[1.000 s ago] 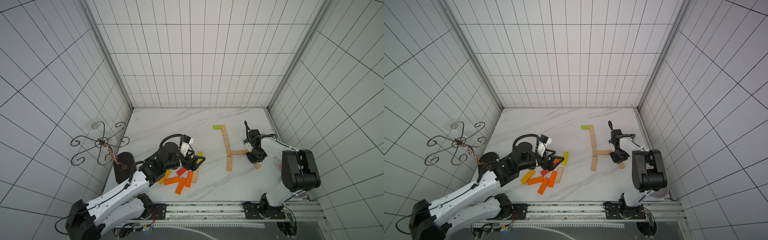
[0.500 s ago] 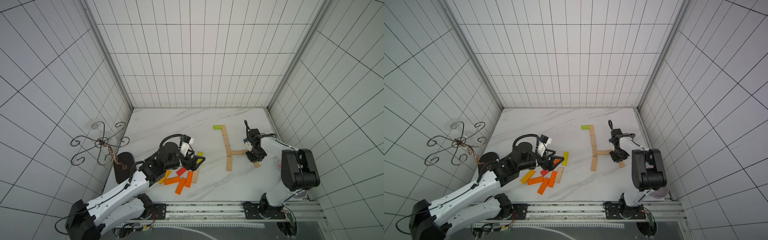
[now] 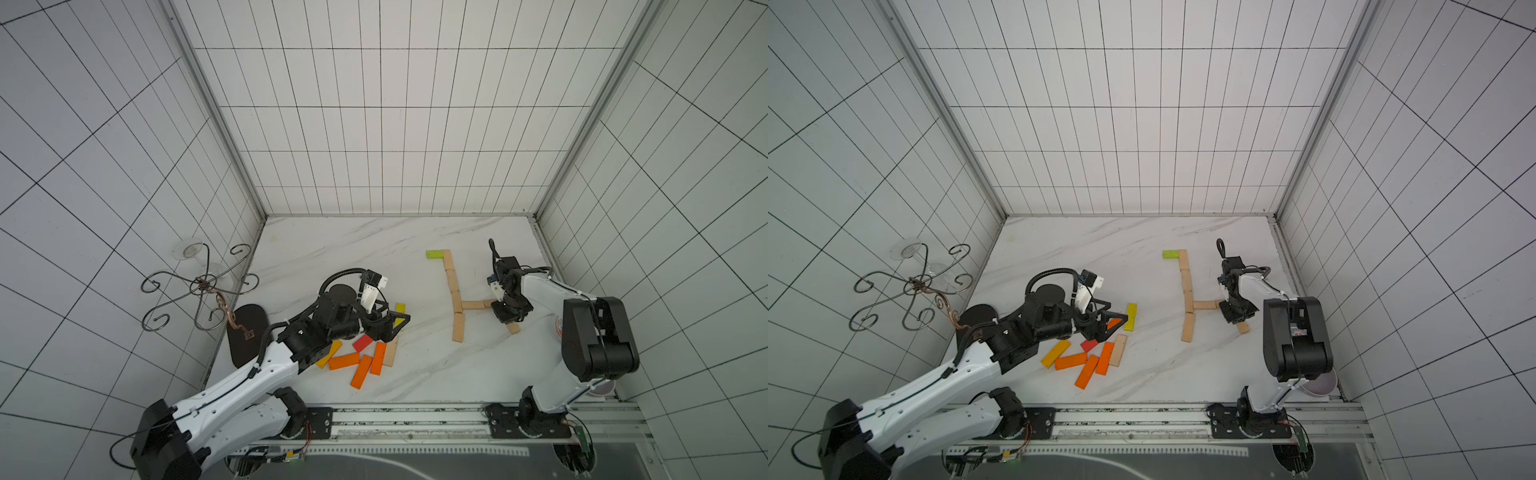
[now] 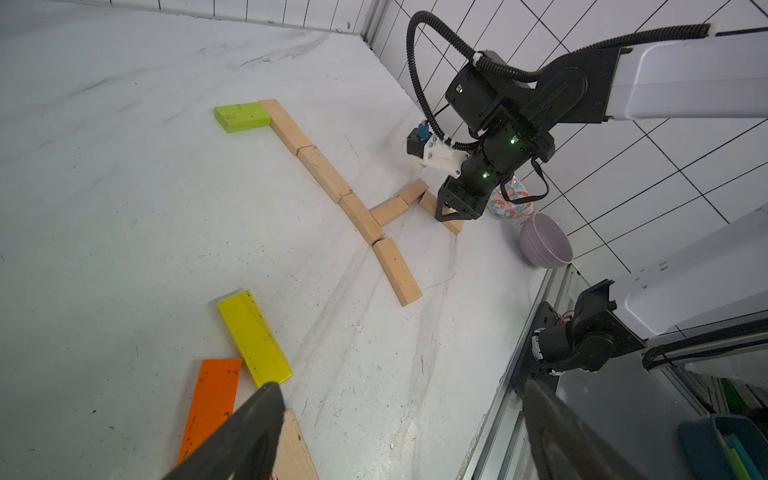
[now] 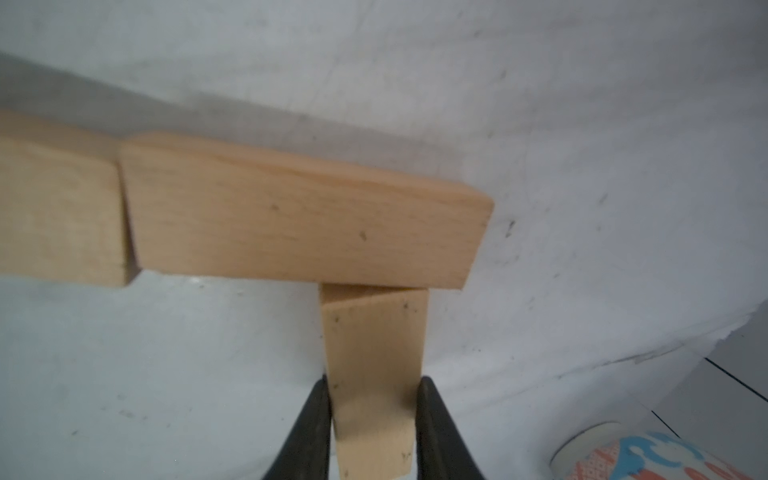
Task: Assemble a giraffe with building blocks
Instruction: Assemble the building block at the center of the board.
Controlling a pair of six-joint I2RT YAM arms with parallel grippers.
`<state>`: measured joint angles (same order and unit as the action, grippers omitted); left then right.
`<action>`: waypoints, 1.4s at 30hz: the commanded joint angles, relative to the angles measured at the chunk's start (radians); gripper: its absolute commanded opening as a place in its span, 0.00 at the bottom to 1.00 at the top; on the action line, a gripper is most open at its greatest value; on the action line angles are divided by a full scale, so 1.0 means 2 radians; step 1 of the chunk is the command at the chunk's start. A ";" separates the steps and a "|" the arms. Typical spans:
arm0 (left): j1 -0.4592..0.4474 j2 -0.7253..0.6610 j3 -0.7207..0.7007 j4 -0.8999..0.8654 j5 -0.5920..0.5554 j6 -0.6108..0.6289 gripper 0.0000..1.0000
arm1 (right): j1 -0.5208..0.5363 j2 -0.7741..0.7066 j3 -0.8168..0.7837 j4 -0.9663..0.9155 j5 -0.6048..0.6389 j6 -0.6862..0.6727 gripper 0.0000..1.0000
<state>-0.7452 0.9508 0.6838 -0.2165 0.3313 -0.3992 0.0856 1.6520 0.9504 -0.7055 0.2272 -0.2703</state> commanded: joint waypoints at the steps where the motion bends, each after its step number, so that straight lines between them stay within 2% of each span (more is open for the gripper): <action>1: -0.001 -0.006 -0.003 -0.001 -0.008 0.005 0.90 | 0.004 0.019 0.029 0.018 -0.004 0.007 0.23; 15: -0.001 -0.008 -0.004 -0.001 -0.008 0.004 0.90 | 0.004 0.018 0.031 0.019 -0.008 0.009 0.27; 42: 0.011 -0.005 -0.003 0.000 0.000 0.001 0.90 | 0.005 -0.017 0.044 -0.002 -0.004 0.002 0.46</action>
<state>-0.7307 0.9508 0.6838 -0.2222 0.3302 -0.3996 0.0860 1.6466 0.9554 -0.6876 0.2199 -0.2619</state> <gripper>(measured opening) 0.898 0.456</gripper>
